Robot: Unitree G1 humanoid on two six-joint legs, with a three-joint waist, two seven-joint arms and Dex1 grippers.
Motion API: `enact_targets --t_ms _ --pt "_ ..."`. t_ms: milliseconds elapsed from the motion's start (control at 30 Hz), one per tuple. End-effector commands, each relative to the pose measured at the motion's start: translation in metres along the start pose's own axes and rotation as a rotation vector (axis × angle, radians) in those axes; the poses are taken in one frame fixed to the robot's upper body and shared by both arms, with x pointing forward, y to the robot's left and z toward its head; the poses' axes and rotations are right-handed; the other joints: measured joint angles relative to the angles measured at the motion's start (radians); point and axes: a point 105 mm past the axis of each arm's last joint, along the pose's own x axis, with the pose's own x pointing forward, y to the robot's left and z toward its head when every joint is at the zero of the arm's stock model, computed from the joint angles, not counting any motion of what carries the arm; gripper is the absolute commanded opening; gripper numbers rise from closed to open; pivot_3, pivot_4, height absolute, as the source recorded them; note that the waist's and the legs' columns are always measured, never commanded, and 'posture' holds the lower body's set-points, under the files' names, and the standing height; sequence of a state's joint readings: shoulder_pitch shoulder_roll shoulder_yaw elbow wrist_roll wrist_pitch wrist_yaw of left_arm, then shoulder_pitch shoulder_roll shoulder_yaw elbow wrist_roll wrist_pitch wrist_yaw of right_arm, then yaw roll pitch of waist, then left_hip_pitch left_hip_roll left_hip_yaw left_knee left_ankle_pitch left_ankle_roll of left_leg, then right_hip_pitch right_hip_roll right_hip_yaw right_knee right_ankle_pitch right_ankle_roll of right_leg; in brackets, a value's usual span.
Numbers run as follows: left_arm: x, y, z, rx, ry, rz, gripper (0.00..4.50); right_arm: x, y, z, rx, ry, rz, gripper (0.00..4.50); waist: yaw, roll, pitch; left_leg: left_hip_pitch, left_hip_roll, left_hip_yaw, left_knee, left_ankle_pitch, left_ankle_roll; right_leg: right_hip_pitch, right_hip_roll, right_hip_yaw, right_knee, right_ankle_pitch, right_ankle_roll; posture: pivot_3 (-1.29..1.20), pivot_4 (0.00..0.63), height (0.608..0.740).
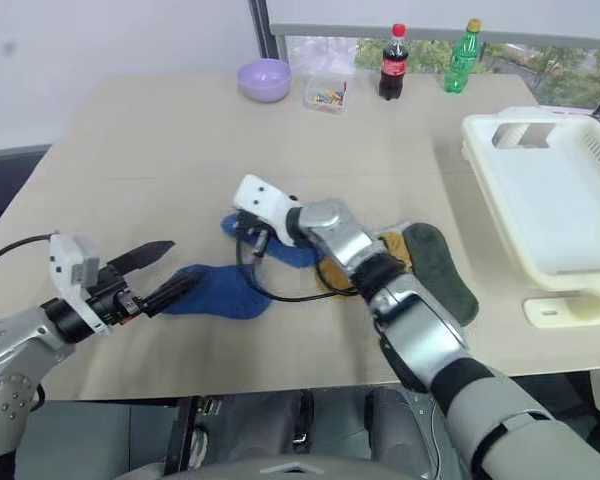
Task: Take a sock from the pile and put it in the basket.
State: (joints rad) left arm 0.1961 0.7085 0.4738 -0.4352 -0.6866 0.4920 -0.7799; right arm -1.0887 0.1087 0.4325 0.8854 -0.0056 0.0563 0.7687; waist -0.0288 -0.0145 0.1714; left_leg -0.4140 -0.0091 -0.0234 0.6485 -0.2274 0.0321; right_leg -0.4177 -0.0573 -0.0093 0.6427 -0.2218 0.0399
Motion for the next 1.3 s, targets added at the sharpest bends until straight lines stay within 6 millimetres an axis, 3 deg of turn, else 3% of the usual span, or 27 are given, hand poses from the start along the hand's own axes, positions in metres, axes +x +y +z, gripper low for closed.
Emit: enact_targets --t_ms 33,167,367,467,700,800,900,933,967,1067,1200,1300 --pt "-0.005 0.004 0.005 0.053 0.026 0.065 4.50 0.005 0.001 0.014 -0.057 -0.060 0.036 0.68 -0.002 0.000 0.000 0.000 0.000 0.000 0.000 -0.001 -0.001 0.000 0.000 0.000 0.000 0.000 0.000 0.00 0.150 0.740" --pt "-0.003 0.019 0.002 0.025 0.032 0.175 4.50 -0.011 -0.012 0.021 -0.078 -0.101 -0.024 2.41 -0.002 0.001 0.001 0.000 0.000 -0.002 0.000 -0.001 -0.001 0.000 0.000 -0.001 0.000 0.000 0.000 0.00 0.150 0.740" --pt "0.018 0.037 -0.011 0.022 0.064 0.216 4.50 -0.050 -0.011 0.010 0.014 -0.058 -0.055 2.41 0.011 0.002 0.000 0.000 -0.001 -0.002 0.000 0.000 -0.002 0.000 -0.001 -0.001 0.002 0.000 0.000 0.00 0.150 0.740" --pt "0.034 0.052 -0.024 -0.007 0.126 0.262 4.50 -0.069 -0.014 -0.015 0.088 0.029 -0.138 2.41 0.012 0.002 0.000 0.000 -0.001 -0.001 0.000 -0.001 -0.001 -0.001 -0.001 0.000 0.003 0.000 0.000 0.00 0.150 0.740" --pt "0.067 0.068 -0.042 -0.003 0.192 0.255 4.50 -0.070 -0.010 -0.048 0.198 0.137 -0.222 2.41 0.010 0.001 0.000 0.000 -0.001 0.001 0.001 -0.002 0.002 -0.003 0.001 0.001 0.006 0.000 0.000 0.00 0.150 0.740" --pt "0.082 0.057 -0.039 0.001 0.181 0.155 3.69 -0.066 -0.013 -0.051 0.189 0.155 -0.236 1.66 0.011 0.001 0.000 0.000 0.000 0.001 0.001 -0.002 0.001 -0.003 0.001 0.001 0.006 0.000 0.000 0.00 0.150 0.740" --pt "0.087 0.054 -0.041 0.007 0.182 0.107 2.25 -0.064 -0.013 -0.047 0.181 0.149 -0.229 0.23 0.010 0.001 0.000 0.000 -0.001 0.001 0.001 -0.002 0.002 -0.002 0.000 0.001 0.006 0.000 0.000 0.00 0.150 0.740" --pt "0.088 0.054 -0.041 0.006 0.178 0.100 1.68 -0.063 -0.013 -0.046 0.179 0.147 -0.228 0.00 0.011 0.001 0.000 0.000 -0.001 0.001 0.001 -0.002 0.002 -0.002 0.000 0.001 0.006 0.000 0.000 0.00 0.150 0.740" --pt "0.088 0.054 -0.040 -0.006 0.168 0.090 1.08 -0.063 -0.013 -0.045 0.179 0.144 -0.223 0.00 0.011 0.001 0.000 0.000 -0.001 0.001 0.001 -0.002 0.002 -0.002 0.000 0.001 0.006 0.000 0.000 0.00 0.150 0.740" --pt "0.085 0.051 -0.026 -0.067 0.070 0.071 0.04 -0.069 -0.013 -0.037 0.179 0.106 -0.229 0.00 0.011 0.001 0.000 0.000 0.000 0.001 0.001 -0.002 0.002 -0.003 0.000 0.001 0.006 0.000 0.000 0.00 0.150 0.740" --pt "0.063 0.057 0.004 -0.176 -0.081 0.071 0.04 -0.074 -0.011 -0.013 0.199 0.011 -0.215 0.00 0.007 0.000 0.001 -0.001 0.000 0.001 0.001 -0.002 0.002 -0.003 -0.001 0.001 0.006 0.000 0.000 0.00 0.150 0.740" --pt "0.038 0.053 0.019 -0.234 -0.096 0.036 0.04 -0.079 0.003 0.016 0.206 -0.091 -0.137 0.00 0.003 0.000 0.001 -0.002 0.001 0.000 0.001 -0.002 0.002 -0.004 -0.004 0.001 0.006 0.000 0.000 0.00 0.150 0.740"
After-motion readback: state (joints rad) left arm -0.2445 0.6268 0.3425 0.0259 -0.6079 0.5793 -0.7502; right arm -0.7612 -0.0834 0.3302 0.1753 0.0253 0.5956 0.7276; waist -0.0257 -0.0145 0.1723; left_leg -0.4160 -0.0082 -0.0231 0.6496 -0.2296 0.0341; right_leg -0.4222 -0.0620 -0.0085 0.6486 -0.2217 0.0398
